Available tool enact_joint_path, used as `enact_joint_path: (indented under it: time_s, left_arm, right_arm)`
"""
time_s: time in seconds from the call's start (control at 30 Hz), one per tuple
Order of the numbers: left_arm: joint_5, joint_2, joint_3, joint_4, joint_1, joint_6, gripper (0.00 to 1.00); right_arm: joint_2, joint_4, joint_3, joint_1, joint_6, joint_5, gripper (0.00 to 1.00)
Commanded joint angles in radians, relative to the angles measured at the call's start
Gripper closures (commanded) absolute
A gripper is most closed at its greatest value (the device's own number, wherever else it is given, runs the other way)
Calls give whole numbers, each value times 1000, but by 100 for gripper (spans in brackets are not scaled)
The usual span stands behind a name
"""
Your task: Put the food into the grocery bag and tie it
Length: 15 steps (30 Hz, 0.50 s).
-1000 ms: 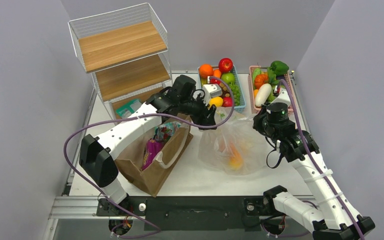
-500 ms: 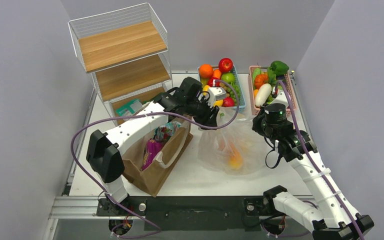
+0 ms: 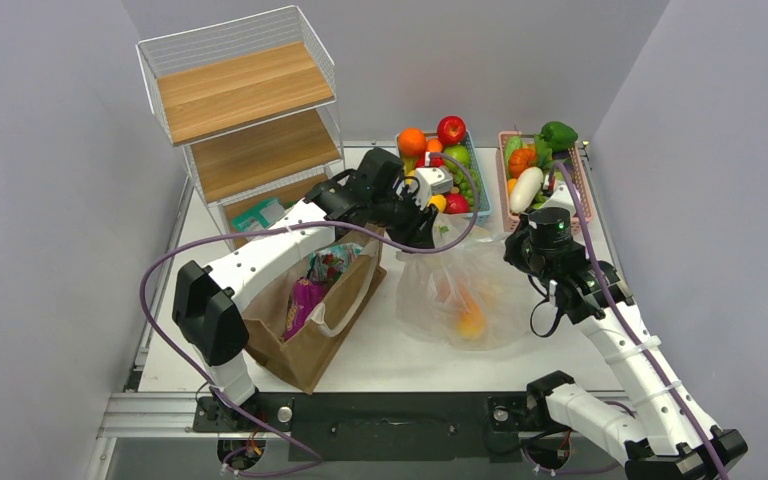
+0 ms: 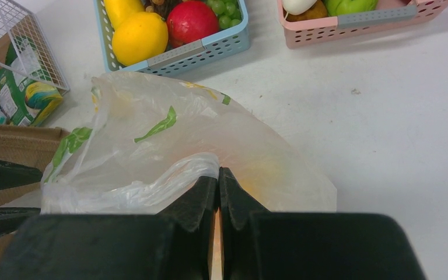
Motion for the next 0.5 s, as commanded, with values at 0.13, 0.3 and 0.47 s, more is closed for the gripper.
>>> enact_joint_path:
  time_s: [0.13,0.3,0.47]
  left_arm:
    - [5,-20,38,2,2,5,70]
    - [-15,-12,30,13,-5,2,80]
    - [-92,-9,32,1,-42,35,96]
  right_arm:
    - [1,31,-2,4,-12,-4,100]
    - [-3,30,-2,4,-12,-2,100]
    - [-7,27,0,4,-12,-1,100]
